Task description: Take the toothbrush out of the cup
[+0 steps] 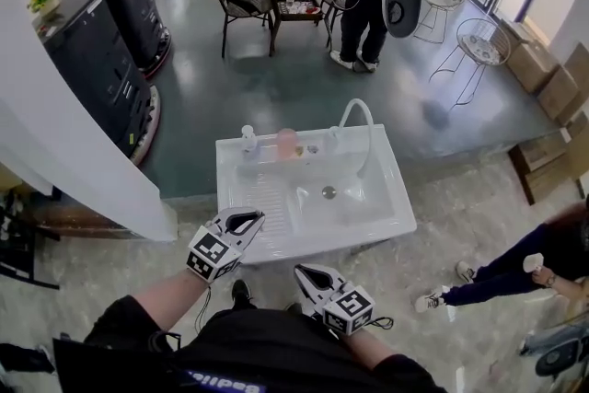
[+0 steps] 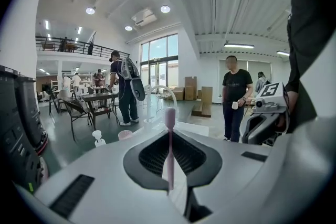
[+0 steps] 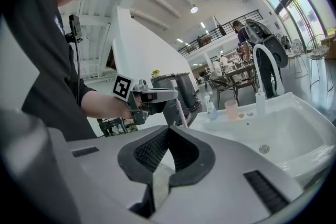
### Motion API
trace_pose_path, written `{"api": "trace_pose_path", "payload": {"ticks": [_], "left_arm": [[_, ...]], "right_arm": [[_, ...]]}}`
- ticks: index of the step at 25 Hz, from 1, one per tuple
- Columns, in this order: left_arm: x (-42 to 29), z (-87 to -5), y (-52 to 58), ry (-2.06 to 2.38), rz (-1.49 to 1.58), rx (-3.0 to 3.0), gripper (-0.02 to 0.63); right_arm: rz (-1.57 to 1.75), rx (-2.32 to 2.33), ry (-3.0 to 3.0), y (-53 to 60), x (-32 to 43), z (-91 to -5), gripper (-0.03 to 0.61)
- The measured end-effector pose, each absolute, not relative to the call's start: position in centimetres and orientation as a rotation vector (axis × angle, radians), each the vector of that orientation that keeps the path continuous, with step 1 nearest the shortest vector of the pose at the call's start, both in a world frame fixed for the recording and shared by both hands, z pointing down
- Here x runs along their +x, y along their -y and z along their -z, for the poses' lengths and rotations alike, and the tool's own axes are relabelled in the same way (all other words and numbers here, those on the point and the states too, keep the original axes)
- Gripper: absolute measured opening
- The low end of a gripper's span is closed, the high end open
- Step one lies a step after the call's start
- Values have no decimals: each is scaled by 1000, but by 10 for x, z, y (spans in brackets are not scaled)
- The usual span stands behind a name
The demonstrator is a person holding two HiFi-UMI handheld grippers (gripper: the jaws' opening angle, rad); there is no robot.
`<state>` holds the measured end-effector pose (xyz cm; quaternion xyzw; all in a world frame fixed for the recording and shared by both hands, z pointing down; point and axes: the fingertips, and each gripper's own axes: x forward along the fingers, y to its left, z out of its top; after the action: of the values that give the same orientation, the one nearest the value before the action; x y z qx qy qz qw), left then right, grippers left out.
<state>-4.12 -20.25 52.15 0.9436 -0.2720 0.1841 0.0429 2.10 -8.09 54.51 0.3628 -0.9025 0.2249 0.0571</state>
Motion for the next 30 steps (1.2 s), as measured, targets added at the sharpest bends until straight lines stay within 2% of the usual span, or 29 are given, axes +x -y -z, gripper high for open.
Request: {"api": "trace_pose_path", "payload": {"ticks": [30], "left_arm": [[-55, -509, 109, 780, -433, 2863, 25]], "right_arm": [[-636, 1041, 2749, 77, 3, -546, 11]]}}
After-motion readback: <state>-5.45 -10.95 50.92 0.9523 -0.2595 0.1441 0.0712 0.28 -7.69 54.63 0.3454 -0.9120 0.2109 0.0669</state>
